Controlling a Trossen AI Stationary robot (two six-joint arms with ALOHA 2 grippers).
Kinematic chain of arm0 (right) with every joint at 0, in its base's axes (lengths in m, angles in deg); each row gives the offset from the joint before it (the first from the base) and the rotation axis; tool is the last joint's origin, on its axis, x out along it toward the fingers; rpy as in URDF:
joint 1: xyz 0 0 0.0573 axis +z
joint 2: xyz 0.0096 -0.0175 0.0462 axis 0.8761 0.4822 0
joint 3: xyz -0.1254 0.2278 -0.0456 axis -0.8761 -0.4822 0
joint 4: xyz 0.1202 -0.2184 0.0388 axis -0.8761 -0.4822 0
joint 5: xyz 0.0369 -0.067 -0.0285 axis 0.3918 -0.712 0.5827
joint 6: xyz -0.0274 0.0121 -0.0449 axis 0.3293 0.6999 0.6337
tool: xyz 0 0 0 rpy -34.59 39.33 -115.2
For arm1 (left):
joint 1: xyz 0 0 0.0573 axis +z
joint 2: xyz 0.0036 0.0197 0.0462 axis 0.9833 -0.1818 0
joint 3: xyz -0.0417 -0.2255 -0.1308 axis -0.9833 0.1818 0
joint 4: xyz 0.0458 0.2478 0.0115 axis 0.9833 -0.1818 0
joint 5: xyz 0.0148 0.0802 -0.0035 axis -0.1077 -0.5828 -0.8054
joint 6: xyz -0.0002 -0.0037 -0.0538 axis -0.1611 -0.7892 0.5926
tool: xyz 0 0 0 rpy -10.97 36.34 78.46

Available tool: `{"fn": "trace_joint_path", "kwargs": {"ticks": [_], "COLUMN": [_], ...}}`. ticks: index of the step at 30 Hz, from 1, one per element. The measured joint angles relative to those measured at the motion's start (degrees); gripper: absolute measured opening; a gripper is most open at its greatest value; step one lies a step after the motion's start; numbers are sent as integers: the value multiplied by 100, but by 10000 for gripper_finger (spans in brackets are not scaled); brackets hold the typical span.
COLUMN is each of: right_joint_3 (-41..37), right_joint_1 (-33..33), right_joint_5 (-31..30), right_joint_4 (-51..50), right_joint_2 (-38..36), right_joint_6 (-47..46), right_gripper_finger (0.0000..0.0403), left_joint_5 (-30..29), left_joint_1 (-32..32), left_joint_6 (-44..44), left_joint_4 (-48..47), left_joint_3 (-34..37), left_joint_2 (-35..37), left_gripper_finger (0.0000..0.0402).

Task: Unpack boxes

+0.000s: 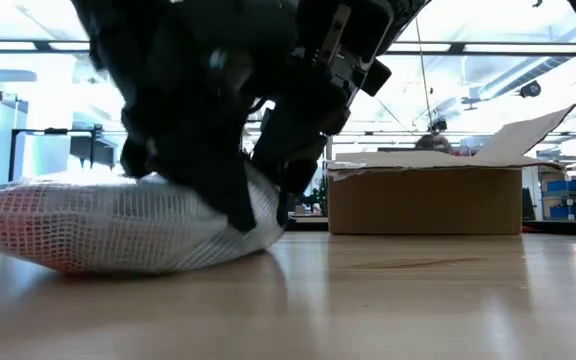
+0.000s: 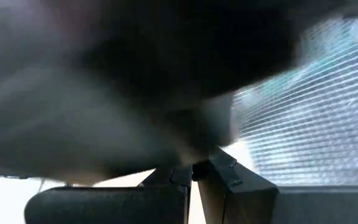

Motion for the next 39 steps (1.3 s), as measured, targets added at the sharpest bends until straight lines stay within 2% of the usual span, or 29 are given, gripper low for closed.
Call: {"fn": "trace_joint_path", "kwargs": {"ticks": [7, 26, 39], "right_joint_3": [13, 7, -10], "right_joint_1": [-42, -154, -501], "right_joint_5": [-48, -262, -450], "right_joint_4": [13, -155, -802], "right_joint_2": [-17, -11, 5], "right_joint_6": [83, 177, 514], "right_gripper_finger": [0, 0, 0], "left_joint_5": [24, -569, -557], "left_joint_1": [-164, -574, -950], "left_joint_6": [-392, -363, 202], "left_joint_4": [-483, -1352, -2145], "left_joint_3": [-17, -19, -30], "left_joint_2": [352, 1577, 1842], "left_gripper_finger": [0, 0, 0]}}
